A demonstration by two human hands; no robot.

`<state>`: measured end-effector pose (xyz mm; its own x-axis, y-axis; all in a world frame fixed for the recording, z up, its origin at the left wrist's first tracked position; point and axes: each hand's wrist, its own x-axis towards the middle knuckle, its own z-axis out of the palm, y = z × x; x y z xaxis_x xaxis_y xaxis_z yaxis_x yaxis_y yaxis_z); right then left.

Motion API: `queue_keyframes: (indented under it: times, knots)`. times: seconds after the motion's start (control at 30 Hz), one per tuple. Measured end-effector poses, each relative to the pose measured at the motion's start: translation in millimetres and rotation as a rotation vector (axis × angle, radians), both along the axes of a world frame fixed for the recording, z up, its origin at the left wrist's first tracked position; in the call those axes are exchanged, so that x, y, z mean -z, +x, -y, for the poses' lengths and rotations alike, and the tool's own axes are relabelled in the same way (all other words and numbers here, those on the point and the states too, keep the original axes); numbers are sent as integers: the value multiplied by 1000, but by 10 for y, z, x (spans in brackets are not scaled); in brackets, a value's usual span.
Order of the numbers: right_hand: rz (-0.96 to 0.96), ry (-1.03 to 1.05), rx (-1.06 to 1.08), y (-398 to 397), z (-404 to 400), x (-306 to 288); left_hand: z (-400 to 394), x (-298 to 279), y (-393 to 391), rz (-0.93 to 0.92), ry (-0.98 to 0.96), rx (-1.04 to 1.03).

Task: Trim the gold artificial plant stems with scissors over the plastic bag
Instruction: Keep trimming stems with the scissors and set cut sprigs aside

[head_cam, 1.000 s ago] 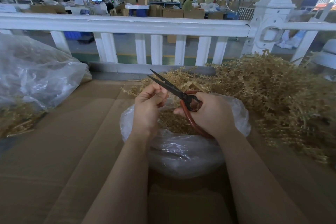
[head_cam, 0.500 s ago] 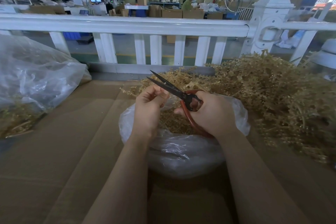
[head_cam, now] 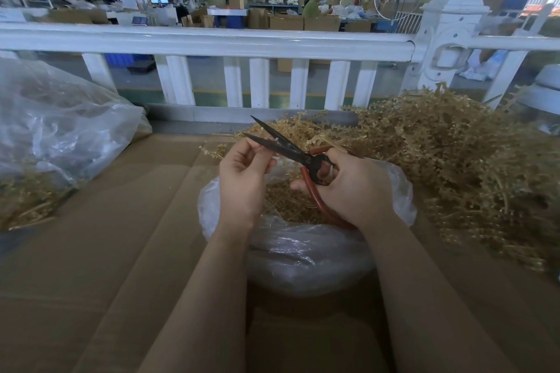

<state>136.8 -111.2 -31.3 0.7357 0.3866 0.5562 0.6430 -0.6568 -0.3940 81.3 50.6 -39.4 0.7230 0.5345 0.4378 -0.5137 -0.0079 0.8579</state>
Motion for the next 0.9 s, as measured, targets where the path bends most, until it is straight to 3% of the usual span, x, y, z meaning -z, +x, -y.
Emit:
queue_keyframes:
  times: [0.47, 0.9]
  knots:
    - [-41, -43, 40, 37, -14, 11, -8, -13, 8, 3, -62, 25]
    - [-91, -53, 25, 47, 5, 15, 33, -11, -26, 30, 80, -117]
